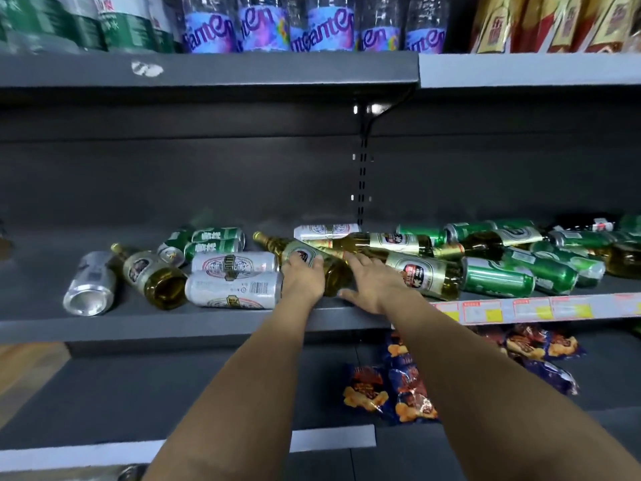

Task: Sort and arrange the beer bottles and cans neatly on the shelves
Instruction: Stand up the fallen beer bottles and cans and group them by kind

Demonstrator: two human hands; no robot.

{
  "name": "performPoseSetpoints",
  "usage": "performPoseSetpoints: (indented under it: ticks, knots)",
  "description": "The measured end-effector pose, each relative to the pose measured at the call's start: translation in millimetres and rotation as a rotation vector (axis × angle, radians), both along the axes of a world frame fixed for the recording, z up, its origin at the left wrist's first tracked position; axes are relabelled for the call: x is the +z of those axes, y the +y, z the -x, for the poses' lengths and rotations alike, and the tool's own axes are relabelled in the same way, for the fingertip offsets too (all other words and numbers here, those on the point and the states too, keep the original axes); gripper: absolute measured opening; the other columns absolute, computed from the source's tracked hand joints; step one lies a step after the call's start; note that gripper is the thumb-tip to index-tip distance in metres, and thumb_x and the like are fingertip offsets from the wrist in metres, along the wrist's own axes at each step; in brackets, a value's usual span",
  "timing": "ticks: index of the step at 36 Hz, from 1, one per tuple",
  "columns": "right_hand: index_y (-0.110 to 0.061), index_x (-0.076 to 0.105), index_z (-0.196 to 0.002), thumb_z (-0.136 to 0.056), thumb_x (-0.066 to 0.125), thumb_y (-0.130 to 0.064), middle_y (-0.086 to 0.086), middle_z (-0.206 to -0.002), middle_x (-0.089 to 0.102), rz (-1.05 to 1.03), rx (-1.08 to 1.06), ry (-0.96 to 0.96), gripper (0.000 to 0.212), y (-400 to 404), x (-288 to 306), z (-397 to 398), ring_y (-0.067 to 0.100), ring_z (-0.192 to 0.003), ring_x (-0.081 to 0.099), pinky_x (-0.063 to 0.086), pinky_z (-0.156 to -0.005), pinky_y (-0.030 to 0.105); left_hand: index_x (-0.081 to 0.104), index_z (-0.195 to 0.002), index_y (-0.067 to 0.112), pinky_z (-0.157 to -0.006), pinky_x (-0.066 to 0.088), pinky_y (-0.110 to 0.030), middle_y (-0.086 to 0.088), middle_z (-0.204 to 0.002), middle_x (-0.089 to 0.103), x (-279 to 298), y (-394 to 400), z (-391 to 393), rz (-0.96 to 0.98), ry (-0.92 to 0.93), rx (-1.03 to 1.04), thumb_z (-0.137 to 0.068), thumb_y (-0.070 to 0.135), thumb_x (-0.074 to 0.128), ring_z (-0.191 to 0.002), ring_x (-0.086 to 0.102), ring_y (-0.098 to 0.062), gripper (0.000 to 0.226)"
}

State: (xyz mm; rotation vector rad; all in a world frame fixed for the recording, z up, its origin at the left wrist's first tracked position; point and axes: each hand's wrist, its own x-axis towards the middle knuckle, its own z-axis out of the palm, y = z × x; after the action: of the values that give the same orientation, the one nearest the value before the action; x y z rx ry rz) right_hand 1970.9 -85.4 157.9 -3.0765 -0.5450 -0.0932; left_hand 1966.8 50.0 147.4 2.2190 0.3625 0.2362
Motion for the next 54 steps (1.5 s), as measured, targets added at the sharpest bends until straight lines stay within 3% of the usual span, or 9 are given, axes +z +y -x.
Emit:
performPoseSetpoints:
  ticks: [7,15,22,33,35,39,42,45,54]
  knots:
    - [-0.016,0.011,-0.154,-0.088,0.054,-0.06,0.008,-0.157,0.024,-0.056,-0.014,0.034,0.091,47,-8,-40,0.029,-0.14,0.03,0.032,-0.11,0.042,0.02,-0.151,0.008,-0.113,0.032,-0.042,-0.015,-0.152,0.036,-14,10,-64,0.5,0.074,0.1,-0.098,0.05,0.042,-0.135,0.038,-0.034,0.072]
    - [-0.019,0.041,-0.138,-0.081,0.06,-0.051,0.004,-0.134,0.053,0.008,-0.139,0.068,0.069,69,8,-63,0.025,-0.125,0.049,0.036,-0.098,0.04,0.011,-0.15,0.015,-0.105,0.044,-0.047,-0.016,-0.147,0.038,-18,14,-96,0.729,0.058,0.184,-0.091,0.046,0.056,-0.126,0.048,-0.036,0.081]
    - [-0.017,0.026,-0.146,-0.086,0.062,-0.038,0.002,-0.134,0.052,-0.002,-0.244,0.166,0.073,88,8,-78,0.024,-0.123,0.052,0.04,-0.087,0.036,0.019,-0.142,0.015,-0.1,0.048,-0.044,-0.016,-0.138,0.046,-15,20,-101,0.732,0.077,0.215,-0.092,0.043,0.056,-0.117,0.054,-0.032,0.068]
    - [-0.018,0.046,-0.129,-0.084,0.059,-0.038,0.005,-0.126,0.058,-0.389,-0.323,0.059,0.052,79,-14,-75,0.028,-0.119,0.054,0.046,-0.094,0.038,0.018,-0.151,0.013,-0.105,0.043,-0.045,-0.016,-0.142,0.045,-15,20,-101,0.804,-0.017,0.275,-0.095,0.049,0.049,-0.123,0.05,-0.035,0.073]
    - [-0.021,0.047,-0.128,-0.078,0.063,-0.046,0.004,-0.121,0.062,-0.524,-0.316,0.048,0.058,72,-16,-72,0.029,-0.115,0.056,0.047,-0.094,0.039,0.028,-0.145,0.007,-0.098,0.049,-0.045,-0.017,-0.132,0.053,-9,19,-96,0.858,-0.056,0.299,-0.095,0.05,0.049,-0.115,0.057,-0.035,0.069]
    - [-0.029,0.048,-0.125,-0.063,0.081,-0.048,-0.001,-0.11,0.064,-0.869,-0.275,0.076,0.073,58,-23,-63,0.024,-0.106,0.058,0.048,-0.092,0.038,0.056,-0.121,0.005,-0.056,0.056,-0.032,-0.012,-0.109,0.069,2,21,-88,1.016,-0.018,0.195,-0.084,0.057,0.064,-0.083,0.069,-0.026,0.065]
    - [-0.038,0.045,-0.125,-0.057,0.082,-0.046,-0.002,-0.106,0.061,-1.068,-0.263,0.095,0.077,55,-32,-59,0.022,-0.108,0.053,0.044,-0.098,0.041,0.063,-0.112,0.006,-0.062,0.058,-0.035,-0.012,-0.101,0.072,6,16,-82,0.958,0.035,0.024,-0.077,0.042,0.079,-0.076,0.069,-0.024,0.053]
    - [-0.034,0.042,-0.131,-0.07,0.077,-0.044,-0.004,-0.111,0.058,-1.052,-0.266,0.11,0.071,56,-34,-55,0.019,-0.113,0.043,0.034,-0.1,0.039,0.061,-0.115,0.002,-0.075,0.059,-0.049,-0.017,-0.098,0.072,8,13,-81,0.961,-0.053,0.015,-0.069,0.024,0.088,-0.083,0.072,-0.032,0.058]
    - [-0.012,0.044,-0.124,-0.074,0.078,-0.03,0.008,-0.121,0.052,-0.894,-0.236,0.029,0.063,55,-20,-66,0.029,-0.112,0.053,0.046,-0.094,0.045,0.053,-0.115,0.013,-0.065,0.053,-0.024,-0.001,-0.099,0.067,2,4,-72,0.804,-0.259,-0.008,-0.07,0.012,0.085,-0.084,0.065,-0.012,0.055]
